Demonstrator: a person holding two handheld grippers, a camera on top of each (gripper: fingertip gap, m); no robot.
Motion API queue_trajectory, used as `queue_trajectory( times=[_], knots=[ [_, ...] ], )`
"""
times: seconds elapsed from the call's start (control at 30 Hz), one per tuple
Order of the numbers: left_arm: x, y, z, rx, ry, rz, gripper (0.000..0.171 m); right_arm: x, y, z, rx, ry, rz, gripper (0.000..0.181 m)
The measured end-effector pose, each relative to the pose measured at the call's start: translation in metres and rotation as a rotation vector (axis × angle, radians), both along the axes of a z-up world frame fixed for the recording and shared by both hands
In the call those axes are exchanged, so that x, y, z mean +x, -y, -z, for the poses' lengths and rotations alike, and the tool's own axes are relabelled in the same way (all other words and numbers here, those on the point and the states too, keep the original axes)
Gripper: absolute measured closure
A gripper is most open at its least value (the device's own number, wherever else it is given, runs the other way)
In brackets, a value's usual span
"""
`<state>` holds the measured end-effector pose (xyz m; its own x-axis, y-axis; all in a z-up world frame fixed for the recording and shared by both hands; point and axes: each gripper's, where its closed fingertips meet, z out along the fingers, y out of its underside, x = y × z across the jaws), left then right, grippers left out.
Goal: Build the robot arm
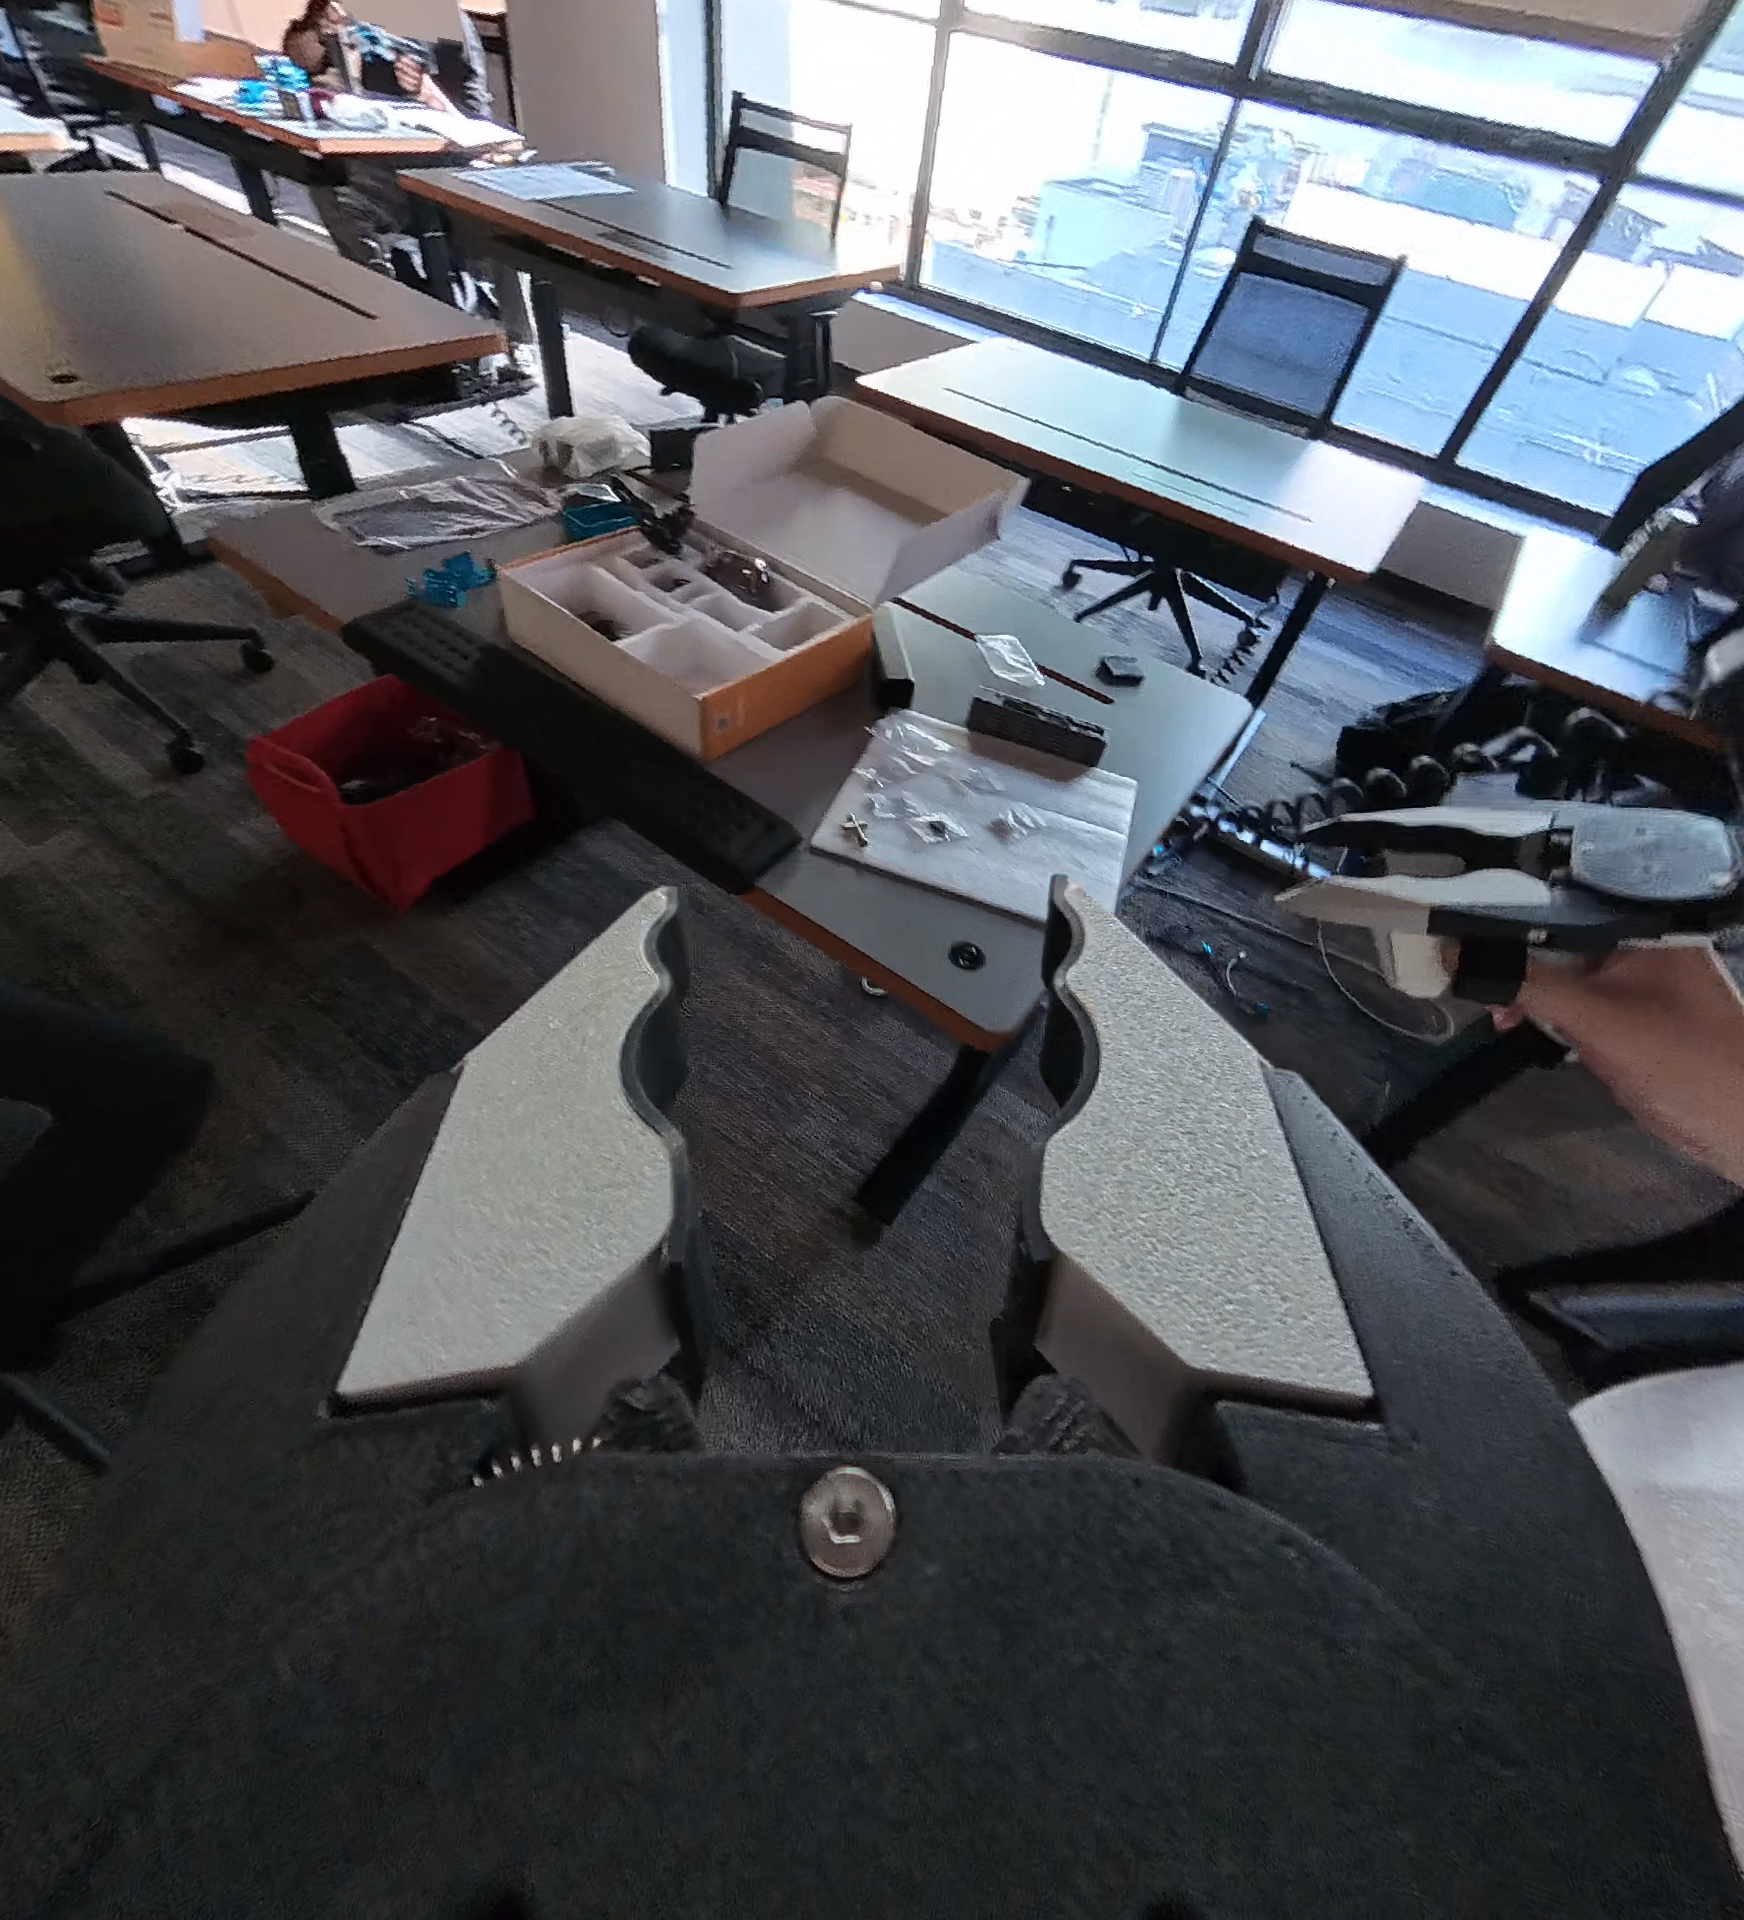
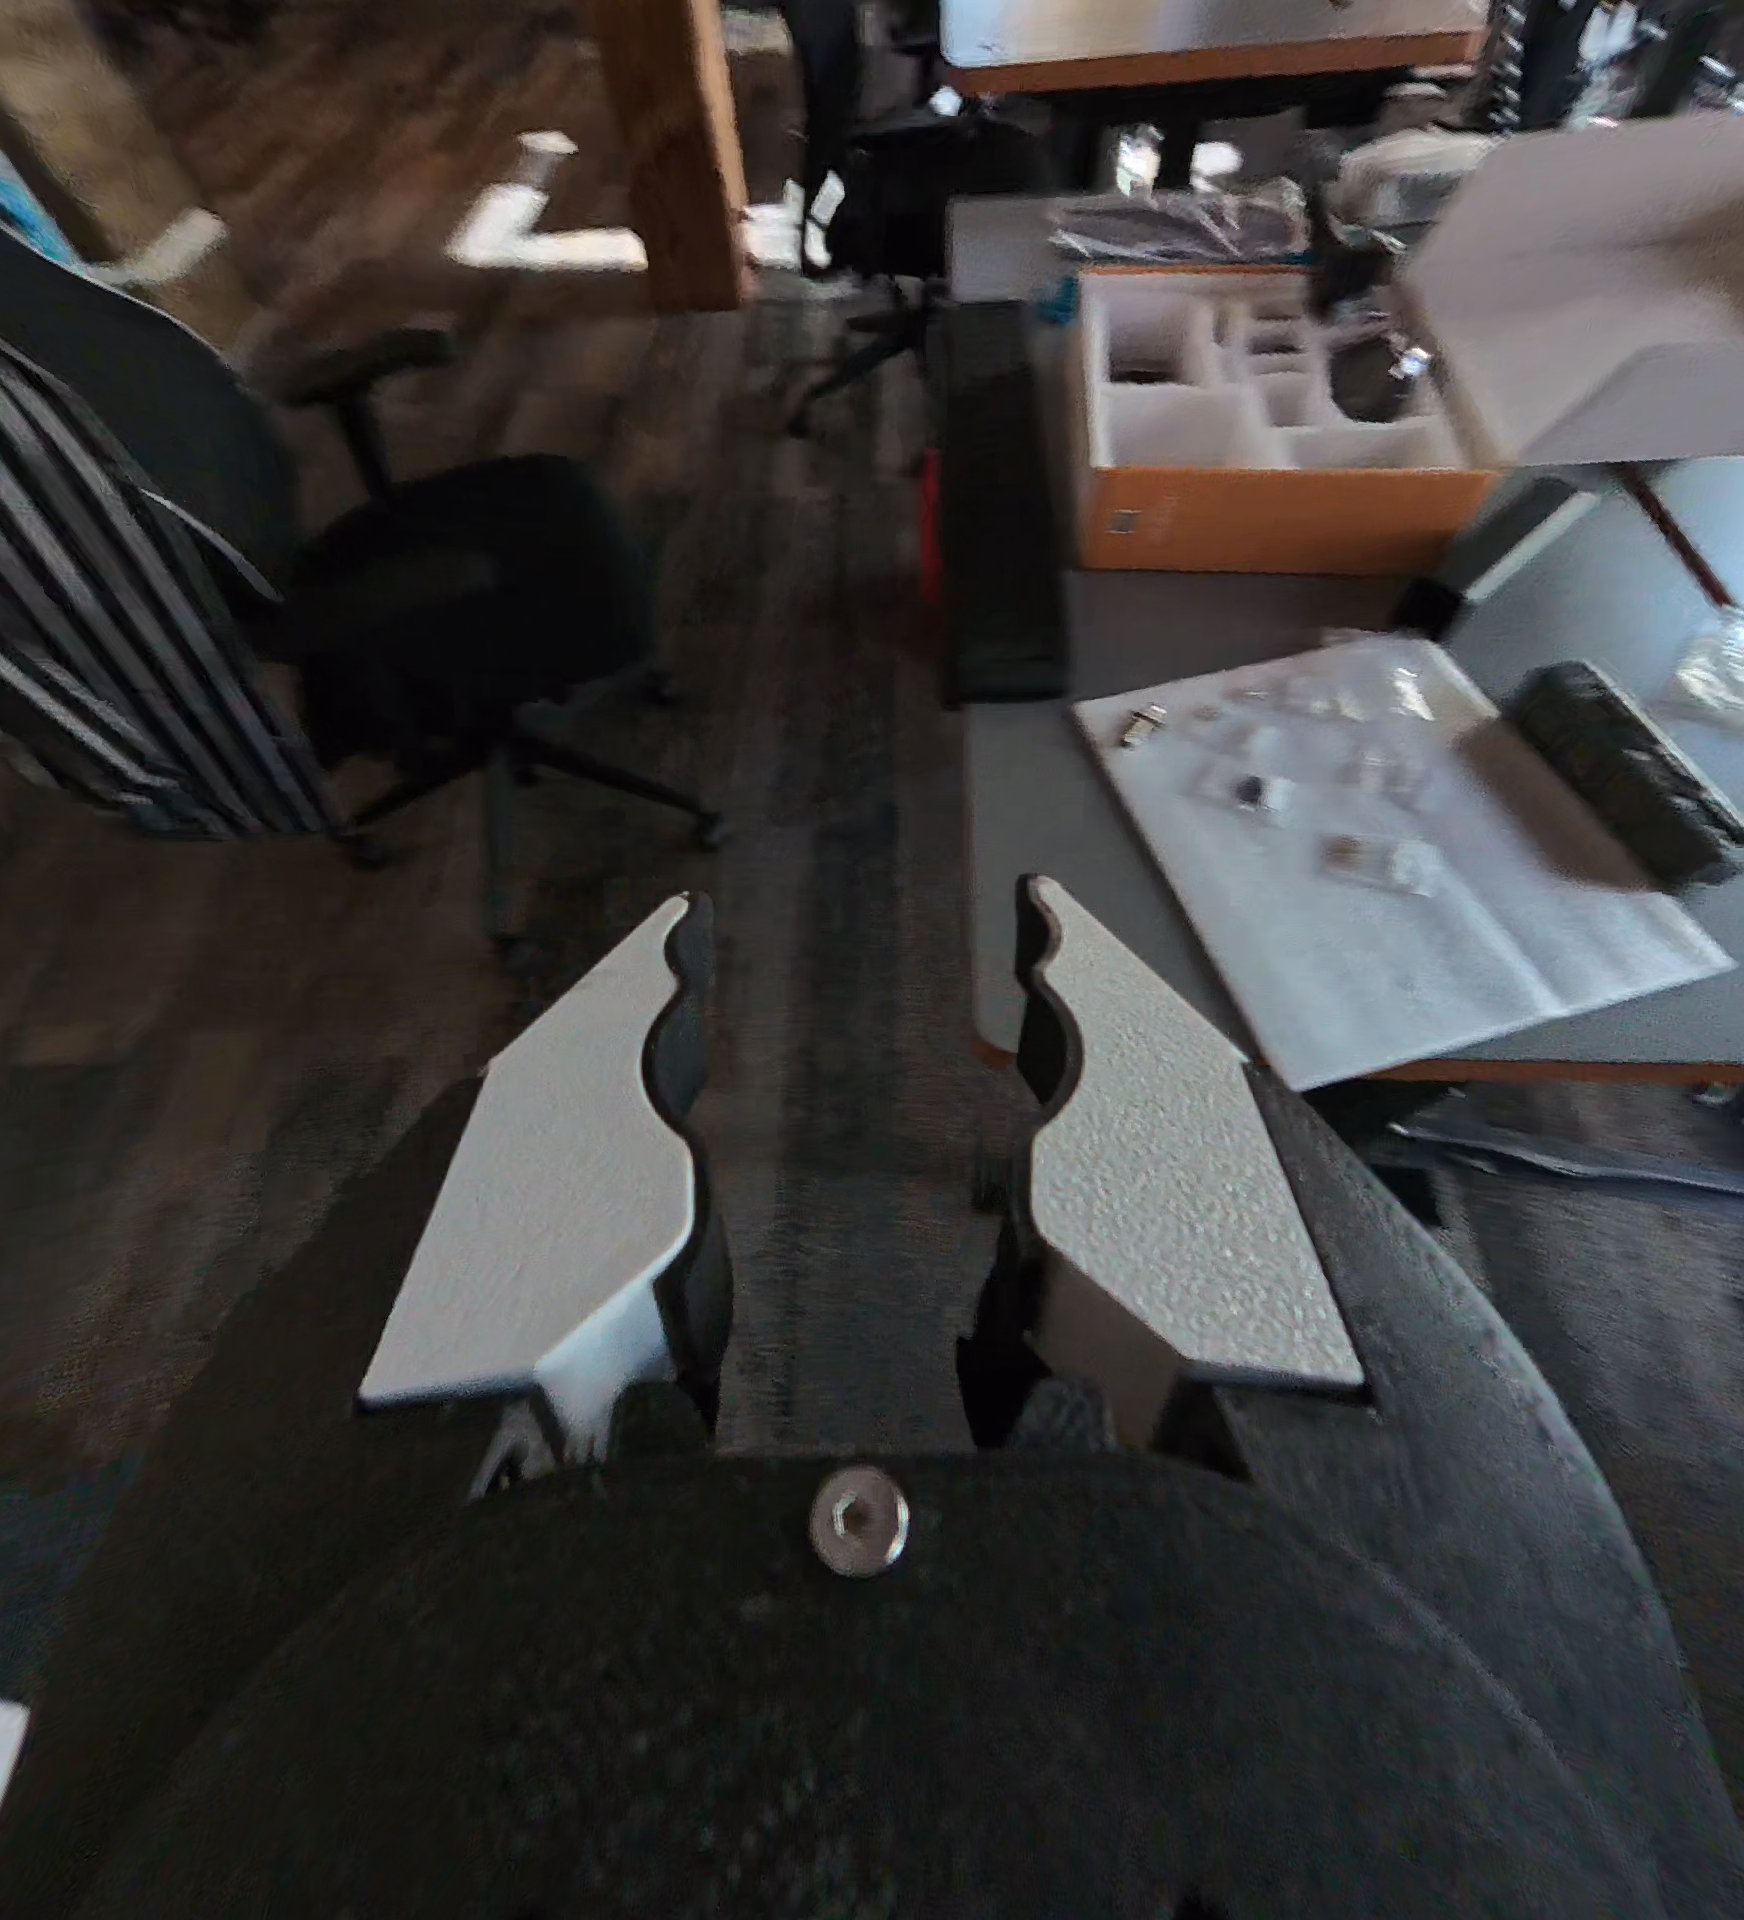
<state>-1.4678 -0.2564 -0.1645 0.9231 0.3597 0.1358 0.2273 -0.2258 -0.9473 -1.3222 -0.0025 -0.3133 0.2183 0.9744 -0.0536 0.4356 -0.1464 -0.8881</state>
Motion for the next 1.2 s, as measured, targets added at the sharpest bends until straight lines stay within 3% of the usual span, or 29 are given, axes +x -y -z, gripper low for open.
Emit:
queue_trajectory(
  times=[0.13,0.3,0.5,0.67,0.83,1.0,1.2],
  knots=[
    [-0.050,-0.025,0.002,0.005,-0.009,-0.010,0.111,-0.015,-0.063,0.051,-0.037,0.180,0.106,0.123],
    [-0.131,-0.054,0.016,-0.069,-0.053,0.006,0.114,-0.039,-0.136,0.101,-0.166,0.195,0.271,0.135],
    [-0.230,-0.114,0.011,-0.033,-0.116,0.138,0.121,-0.070,-0.204,0.133,-0.242,0.166,0.434,0.144],
    [-0.302,-0.189,-0.011,-0.036,-0.201,0.321,0.125,-0.085,-0.225,0.152,-0.279,0.154,0.557,0.150],
    [-0.332,-0.269,-0.038,0.064,-0.160,0.448,0.126,-0.098,-0.244,0.179,-0.282,0.203,0.593,0.156],
    [-0.346,-0.333,-0.038,0.086,-0.139,0.508,0.130,-0.121,-0.300,0.214,-0.258,0.252,0.548,0.157],
    [-0.356,-0.391,-0.042,0.019,-0.181,0.530,0.134,-0.124,-0.348,0.270,-0.249,0.452,0.482,0.152]
  ],
)
